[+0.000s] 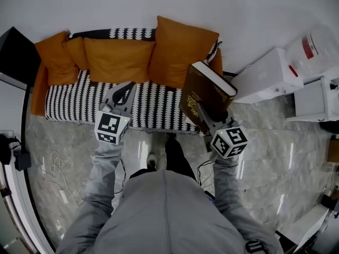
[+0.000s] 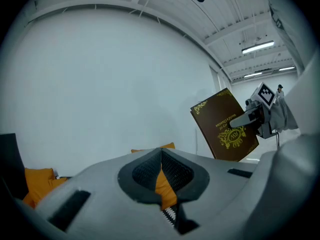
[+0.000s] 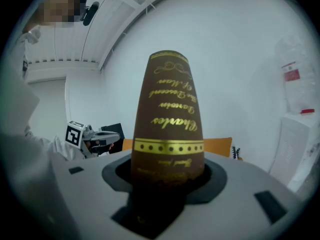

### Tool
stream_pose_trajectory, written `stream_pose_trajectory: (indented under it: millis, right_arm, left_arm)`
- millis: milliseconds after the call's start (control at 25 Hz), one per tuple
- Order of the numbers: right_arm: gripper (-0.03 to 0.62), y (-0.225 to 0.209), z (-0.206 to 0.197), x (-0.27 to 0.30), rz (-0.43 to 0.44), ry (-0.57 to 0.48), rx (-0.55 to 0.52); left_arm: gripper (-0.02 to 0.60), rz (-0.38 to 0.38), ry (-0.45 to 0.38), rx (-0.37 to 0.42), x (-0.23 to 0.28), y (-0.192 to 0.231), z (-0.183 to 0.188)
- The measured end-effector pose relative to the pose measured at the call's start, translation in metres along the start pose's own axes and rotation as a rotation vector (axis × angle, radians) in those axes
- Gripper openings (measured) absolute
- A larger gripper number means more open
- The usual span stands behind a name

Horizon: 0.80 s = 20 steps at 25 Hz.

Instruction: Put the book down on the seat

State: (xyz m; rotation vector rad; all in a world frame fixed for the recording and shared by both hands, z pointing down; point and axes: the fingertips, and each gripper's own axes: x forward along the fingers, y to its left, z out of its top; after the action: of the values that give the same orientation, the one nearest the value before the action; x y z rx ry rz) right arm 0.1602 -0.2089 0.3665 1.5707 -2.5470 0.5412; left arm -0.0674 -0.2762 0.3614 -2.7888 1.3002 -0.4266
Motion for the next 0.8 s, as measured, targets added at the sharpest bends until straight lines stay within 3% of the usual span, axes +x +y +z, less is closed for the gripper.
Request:
stream_pose_trajectory:
  millis: [800]
  right_arm:
    - [0.241, -0.051, -0.091, 0.095, 0.119, 0.185, 0.129]
  left_arm:
    - [0.026, 0.041, 0.193, -0.112, 0.057, -0.009, -0.098]
